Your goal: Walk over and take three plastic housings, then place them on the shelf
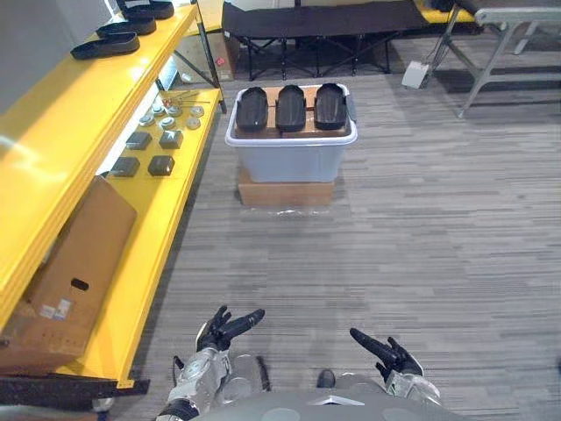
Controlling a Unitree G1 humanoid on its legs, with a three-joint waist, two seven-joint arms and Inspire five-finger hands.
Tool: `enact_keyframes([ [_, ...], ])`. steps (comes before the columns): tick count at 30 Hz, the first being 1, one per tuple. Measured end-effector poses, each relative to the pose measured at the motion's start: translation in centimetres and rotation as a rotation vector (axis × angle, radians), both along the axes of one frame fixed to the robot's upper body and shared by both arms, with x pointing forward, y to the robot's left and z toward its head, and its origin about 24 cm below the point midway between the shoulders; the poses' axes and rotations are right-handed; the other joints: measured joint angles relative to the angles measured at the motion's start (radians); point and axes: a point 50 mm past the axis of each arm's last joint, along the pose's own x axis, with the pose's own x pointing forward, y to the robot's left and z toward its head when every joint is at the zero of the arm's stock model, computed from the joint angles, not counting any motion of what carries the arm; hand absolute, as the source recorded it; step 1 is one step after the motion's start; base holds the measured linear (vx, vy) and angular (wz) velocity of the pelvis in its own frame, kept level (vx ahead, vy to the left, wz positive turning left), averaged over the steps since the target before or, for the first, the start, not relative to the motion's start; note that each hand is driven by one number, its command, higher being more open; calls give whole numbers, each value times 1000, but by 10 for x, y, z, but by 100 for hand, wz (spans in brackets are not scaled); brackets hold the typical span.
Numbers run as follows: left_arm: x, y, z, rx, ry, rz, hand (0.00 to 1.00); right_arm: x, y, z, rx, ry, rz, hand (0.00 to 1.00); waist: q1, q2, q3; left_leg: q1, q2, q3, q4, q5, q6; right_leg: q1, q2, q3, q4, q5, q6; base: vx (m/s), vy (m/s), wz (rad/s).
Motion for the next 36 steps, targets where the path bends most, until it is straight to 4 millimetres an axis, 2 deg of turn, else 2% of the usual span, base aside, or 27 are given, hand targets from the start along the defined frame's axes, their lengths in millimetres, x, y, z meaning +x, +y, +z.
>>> enact_keyframes([
  [1,1,0,0,-8,-9,9,100,5,2,1,-3,-13,2,100,14,22,11,-43,-3,-49,-79,64,-24,21,18,21,-18,-11,10,367,122,-74],
  [3,-4,1,-1,-7,7,16,100,9,0,3,-23,-23,20,100,30,47,22,-65,16,-70,-100,84,-16,77,43,47,-37,-38,24,373,200,-47],
  [4,-14,7,-5,-8,47,53,100,5,1,2,-34,-10,24,100,27,45,21,-50,24,-54,-70,172,49,144,43,56,-46,-89,45,381,230,-11],
  [5,-13,10,-5,2,47,52,100,4,3,1,-33,-5,21,100,25,27,18,-41,12,-35,-55,200,72,159,23,54,-34,-120,51,413,241,2],
  [6,-14,18,-4,24,47,39,100,5,8,0,-27,-2,15,100,26,-23,1,-33,-28,5,-36,215,110,149,-34,53,25,-186,66,359,186,0],
  [7,-16,23,-4,36,56,37,100,5,11,0,-23,0,17,100,27,-48,-13,-24,-52,24,-42,210,128,143,-67,54,63,-204,79,599,218,-25],
  [8,-16,22,-5,50,63,36,100,6,13,0,-23,-1,33,100,29,-60,-23,18,-85,52,-87,229,173,77,-115,58,228,-236,80,509,173,-42],
  [9,-18,22,-6,61,73,37,100,12,16,1,-21,-14,49,100,27,-55,-24,59,-97,68,-113,220,219,-19,-160,32,453,-226,94,498,173,-37],
  [10,-18,23,-6,66,79,37,100,13,20,1,-11,-15,55,100,24,-59,-22,81,-106,71,-122,211,232,-54,-186,16,545,-225,99,459,209,-12],
  [11,-18,24,-7,74,92,25,100,14,27,0,11,-15,71,100,20,-67,-19,131,-119,76,-125,197,247,-77,-221,-24,620,-238,84,556,211,-3],
  [12,-18,22,-7,73,91,18,100,15,29,0,7,-15,103,100,22,-64,-17,182,-119,81,-139,177,250,-89,-223,-61,603,-241,81,552,184,-2],
  [15,-10,14,-5,60,73,-15,100,23,36,4,18,-56,113,100,22,-38,-9,254,-96,63,-184,156,227,-125,-161,-104,399,-234,94,386,57,3],
  [17,-3,10,-4,61,67,-31,100,28,39,6,21,-76,121,100,21,-28,-8,267,-77,46,-213,131,208,-209,-117,-76,221,-190,146,231,-6,0],
  [20,-6,12,-6,59,85,-20,100,32,39,8,20,-84,115,100,8,-50,0,299,-72,32,-216,100,179,-283,-111,-37,81,-38,157,255,-59,18],
  [22,-12,21,-7,80,106,-8,100,29,43,6,31,-79,113,100,-9,-75,0,351,-73,-13,-183,48,141,-260,-111,4,35,84,137,373,-199,58],
  [23,-12,23,-7,82,108,2,100,25,43,5,34,-68,111,100,-9,-87,-5,353,-74,-25,-159,24,138,-252,-113,5,40,104,128,348,-277,59],
  [24,-17,28,-8,77,119,48,100,21,43,3,38,-57,107,100,-5,-100,-10,346,-71,-45,-89,-38,127,-244,-118,11,77,144,77,294,-279,38],
  [25,-21,22,-10,53,132,80,100,21,36,4,22,-54,106,100,-6,-58,-24,323,-19,-55,-10,-101,93,-251,-84,-4,127,85,68,276,-270,24],
  [26,-27,20,-12,37,148,97,100,22,33,4,16,-53,108,100,-5,-51,-33,319,3,-54,24,-122,86,-247,-64,-6,133,59,53,291,-231,2],
  [27,-36,18,-15,23,170,112,100,22,30,5,13,-57,112,100,-4,-19,-40,268,40,-52,138,-146,54,-236,-32,-14,121,39,44,376,-260,14],
  [28,-33,16,-14,5,154,123,100,22,21,5,-6,-54,102,100,-5,-1,-30,166,81,-50,340,-133,21,-213,-14,-27,97,31,37,376,-245,19],
  [29,-30,16,-13,-6,142,141,100,21,17,5,-16,-49,103,100,-4,8,-15,121,103,-43,441,-124,-2,-186,-3,-28,80,28,32,286,-173,21],
  [30,-25,14,-12,-21,131,162,100,16,7,4,-36,-24,92,100,5,15,7,85,131,-16,522,-131,10,-124,2,-33,49,19,31,214,-87,11],
  [31,-26,14,-13,-23,133,167,100,11,4,3,-39,-5,83,100,7,16,8,79,134,-1,512,-135,17,-96,-2,-38,36,15,34,278,-74,11],
  [34,-27,13,-12,-4,118,129,100,-4,0,-1,-45,30,46,100,-6,14,4,84,123,64,174,-79,31,-19,-29,-71,-11,3,55,297,-4,8],
  [35,-26,12,-12,-1,109,112,100,-3,0,-1,-56,24,44,100,-4,17,1,83,117,63,43,35,44,-12,-29,-68,-21,-1,64,345,108,-8],
  [36,-26,11,-12,10,108,88,100,-2,1,0,-68,12,38,100,-6,13,-4,102,101,64,-24,147,77,-10,-39,-65,-19,-14,83,353,121,-4],
])
